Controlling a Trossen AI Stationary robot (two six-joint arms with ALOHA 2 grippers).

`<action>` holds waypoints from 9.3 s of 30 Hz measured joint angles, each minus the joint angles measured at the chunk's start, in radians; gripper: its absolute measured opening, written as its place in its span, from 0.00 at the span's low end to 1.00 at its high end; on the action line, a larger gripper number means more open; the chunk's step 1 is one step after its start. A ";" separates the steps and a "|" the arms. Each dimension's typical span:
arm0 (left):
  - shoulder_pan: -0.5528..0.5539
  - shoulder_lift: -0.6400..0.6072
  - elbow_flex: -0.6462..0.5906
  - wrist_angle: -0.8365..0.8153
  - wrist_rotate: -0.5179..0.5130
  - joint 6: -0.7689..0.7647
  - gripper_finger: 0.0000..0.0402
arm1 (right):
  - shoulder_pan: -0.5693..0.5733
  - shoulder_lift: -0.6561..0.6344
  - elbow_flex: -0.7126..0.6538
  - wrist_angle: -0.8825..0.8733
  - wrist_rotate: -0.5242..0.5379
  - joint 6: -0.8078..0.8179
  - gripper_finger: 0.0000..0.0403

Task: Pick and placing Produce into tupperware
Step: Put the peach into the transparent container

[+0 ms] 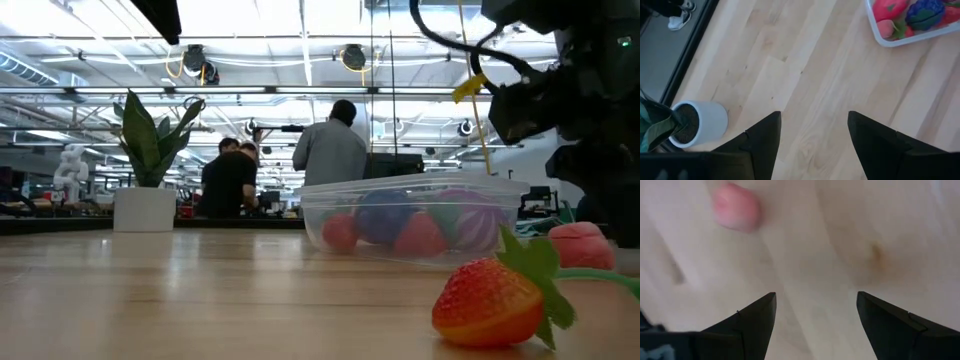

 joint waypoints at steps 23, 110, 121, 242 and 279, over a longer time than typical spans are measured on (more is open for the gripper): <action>-0.022 0.000 0.000 -0.033 -0.010 0.018 0.59 | 0.123 -0.141 0.002 0.193 0.316 0.239 0.67; -0.023 0.000 0.000 -0.041 -0.019 0.060 0.59 | 0.160 0.191 0.201 0.077 0.359 0.370 0.58; -0.023 0.000 0.000 -0.038 -0.018 0.057 0.59 | 0.159 0.191 0.201 0.077 0.362 0.357 0.58; -0.048 0.000 0.000 -0.039 -0.020 0.036 0.59 | -0.120 -0.043 0.117 0.248 0.201 -0.126 0.21; -0.046 0.000 0.000 -0.036 -0.028 0.035 0.59 | -0.137 0.060 0.116 0.395 0.070 -0.206 0.22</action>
